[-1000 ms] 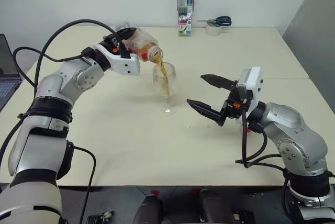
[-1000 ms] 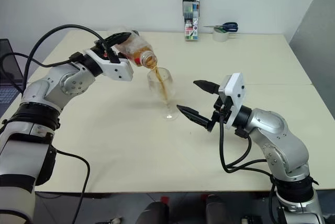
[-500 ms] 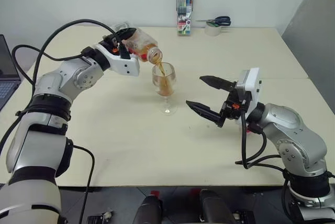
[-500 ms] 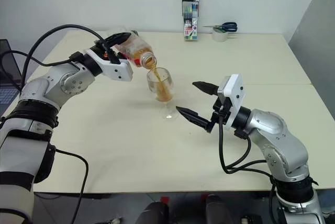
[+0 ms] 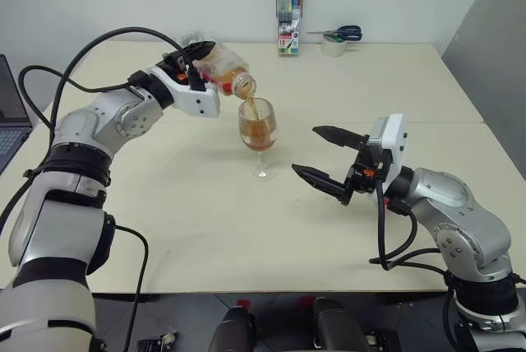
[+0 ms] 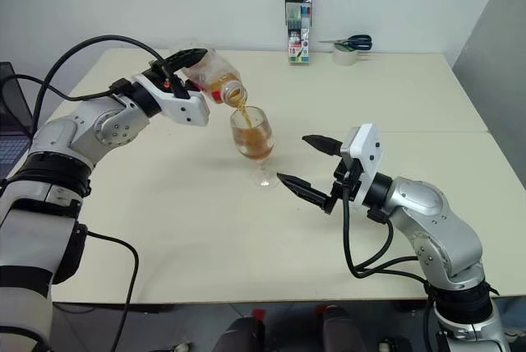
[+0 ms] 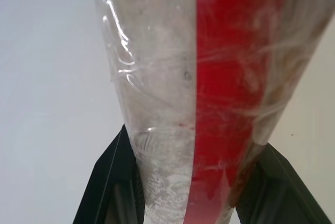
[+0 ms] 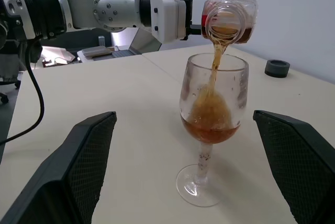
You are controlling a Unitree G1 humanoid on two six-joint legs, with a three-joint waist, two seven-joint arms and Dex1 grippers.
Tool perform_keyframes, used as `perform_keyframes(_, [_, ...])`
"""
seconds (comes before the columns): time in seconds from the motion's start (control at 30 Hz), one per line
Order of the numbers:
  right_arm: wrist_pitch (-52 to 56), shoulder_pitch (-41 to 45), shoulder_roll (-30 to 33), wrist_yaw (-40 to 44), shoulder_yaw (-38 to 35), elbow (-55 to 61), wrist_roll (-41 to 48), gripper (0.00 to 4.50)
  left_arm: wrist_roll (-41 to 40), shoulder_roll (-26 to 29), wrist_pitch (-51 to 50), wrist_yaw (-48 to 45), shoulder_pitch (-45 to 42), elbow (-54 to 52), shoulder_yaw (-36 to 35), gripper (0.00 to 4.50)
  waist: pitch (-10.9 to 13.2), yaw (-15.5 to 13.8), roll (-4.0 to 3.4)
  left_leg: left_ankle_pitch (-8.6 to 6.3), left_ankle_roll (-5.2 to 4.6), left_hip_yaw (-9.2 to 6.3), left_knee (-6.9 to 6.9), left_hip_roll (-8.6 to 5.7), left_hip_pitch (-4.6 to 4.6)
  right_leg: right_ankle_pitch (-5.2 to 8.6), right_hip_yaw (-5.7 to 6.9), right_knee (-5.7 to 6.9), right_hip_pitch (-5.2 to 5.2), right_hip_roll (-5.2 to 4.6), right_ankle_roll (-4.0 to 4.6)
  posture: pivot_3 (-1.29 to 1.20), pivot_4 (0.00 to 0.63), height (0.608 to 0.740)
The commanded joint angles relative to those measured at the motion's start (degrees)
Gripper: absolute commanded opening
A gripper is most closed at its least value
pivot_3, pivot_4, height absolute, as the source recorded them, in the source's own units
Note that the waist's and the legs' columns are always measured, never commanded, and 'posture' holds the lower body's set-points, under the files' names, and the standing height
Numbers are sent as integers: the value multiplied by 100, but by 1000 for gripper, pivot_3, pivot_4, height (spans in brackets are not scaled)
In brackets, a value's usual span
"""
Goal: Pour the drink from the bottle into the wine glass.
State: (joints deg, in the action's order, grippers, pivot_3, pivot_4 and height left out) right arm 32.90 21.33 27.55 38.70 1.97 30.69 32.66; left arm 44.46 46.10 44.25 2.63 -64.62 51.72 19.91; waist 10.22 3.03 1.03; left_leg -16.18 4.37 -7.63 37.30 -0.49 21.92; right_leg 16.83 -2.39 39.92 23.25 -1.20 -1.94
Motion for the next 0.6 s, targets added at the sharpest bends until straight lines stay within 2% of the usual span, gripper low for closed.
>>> perform_keyframes(0.03, [-143,5,20,12,-13,212,1,4500,4,164,27,158,-255,-48,-54,1684,0,1,0,0,0,0,0,0,0,0,0,0,0,0,0,0,150,740])
perform_keyframes(0.6, [-137,4,41,23,12,223,-3,4500,46,174,48,214,-276,-5,-30,1684,0,4,0,0,1,1,6,0,0,0,0,3,0,0,0,0,150,740])
